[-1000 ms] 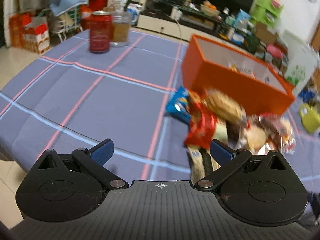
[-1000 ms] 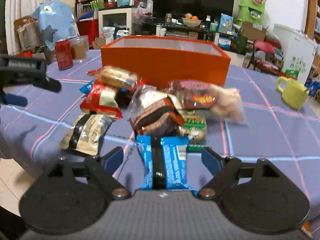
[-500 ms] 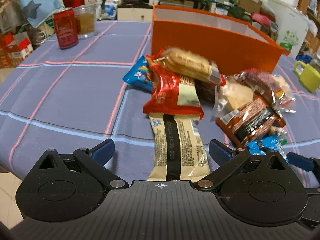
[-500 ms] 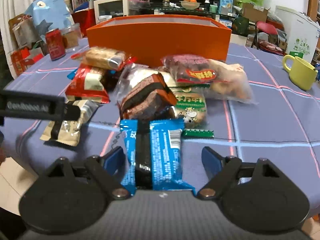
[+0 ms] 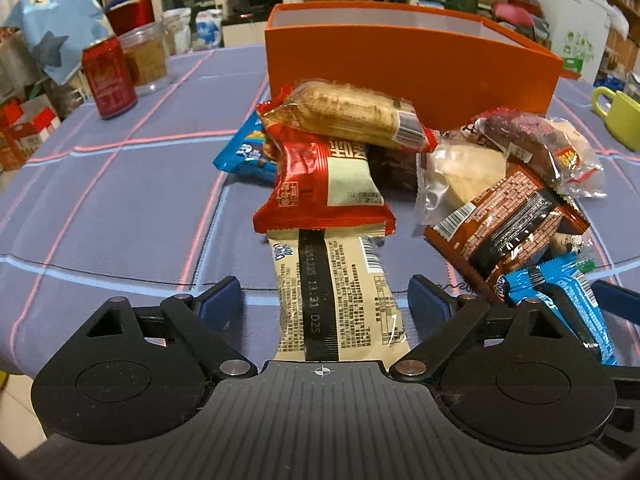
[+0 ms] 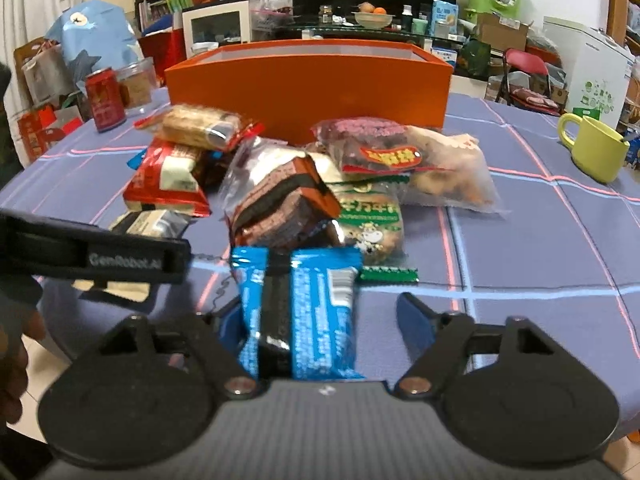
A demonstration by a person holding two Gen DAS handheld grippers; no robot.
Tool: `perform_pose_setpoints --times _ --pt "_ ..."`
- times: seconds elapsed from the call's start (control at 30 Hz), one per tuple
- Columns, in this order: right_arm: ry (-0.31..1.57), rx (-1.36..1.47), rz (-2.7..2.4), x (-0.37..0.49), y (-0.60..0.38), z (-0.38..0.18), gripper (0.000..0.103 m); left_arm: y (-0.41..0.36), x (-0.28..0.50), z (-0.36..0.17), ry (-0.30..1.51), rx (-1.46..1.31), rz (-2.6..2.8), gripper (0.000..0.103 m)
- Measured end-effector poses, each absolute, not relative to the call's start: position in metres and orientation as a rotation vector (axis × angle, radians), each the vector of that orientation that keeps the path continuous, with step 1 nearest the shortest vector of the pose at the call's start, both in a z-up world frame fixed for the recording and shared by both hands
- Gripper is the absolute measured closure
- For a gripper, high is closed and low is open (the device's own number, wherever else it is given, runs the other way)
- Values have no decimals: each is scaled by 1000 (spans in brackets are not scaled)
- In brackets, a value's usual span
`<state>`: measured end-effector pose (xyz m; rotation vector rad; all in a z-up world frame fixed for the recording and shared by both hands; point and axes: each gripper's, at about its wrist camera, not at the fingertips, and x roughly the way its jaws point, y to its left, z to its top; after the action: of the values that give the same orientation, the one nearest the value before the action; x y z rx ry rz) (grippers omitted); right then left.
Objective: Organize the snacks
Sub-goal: 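Grasp the beige bar with the left gripper while the right grasps the blue packet, then carry both packets into the orange box and open both grippers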
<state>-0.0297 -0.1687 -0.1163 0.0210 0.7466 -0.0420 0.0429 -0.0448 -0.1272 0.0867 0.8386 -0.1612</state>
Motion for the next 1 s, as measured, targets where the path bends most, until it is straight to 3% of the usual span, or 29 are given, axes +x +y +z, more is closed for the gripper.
perform_pose_setpoints --times 0.17,0.37,0.63,1.0 --pt "739 7 -12 -32 -162 -114 50 -46 42 -127 835 88 -172 38" --pt "737 11 -7 -33 -161 -113 53 -48 40 -123 830 87 -202 63" --pt "737 10 -3 -32 -161 -113 53 -47 38 -121 832 80 -212 81" --pt "736 51 -3 -32 -165 -111 55 -40 33 -113 819 78 -201 82"
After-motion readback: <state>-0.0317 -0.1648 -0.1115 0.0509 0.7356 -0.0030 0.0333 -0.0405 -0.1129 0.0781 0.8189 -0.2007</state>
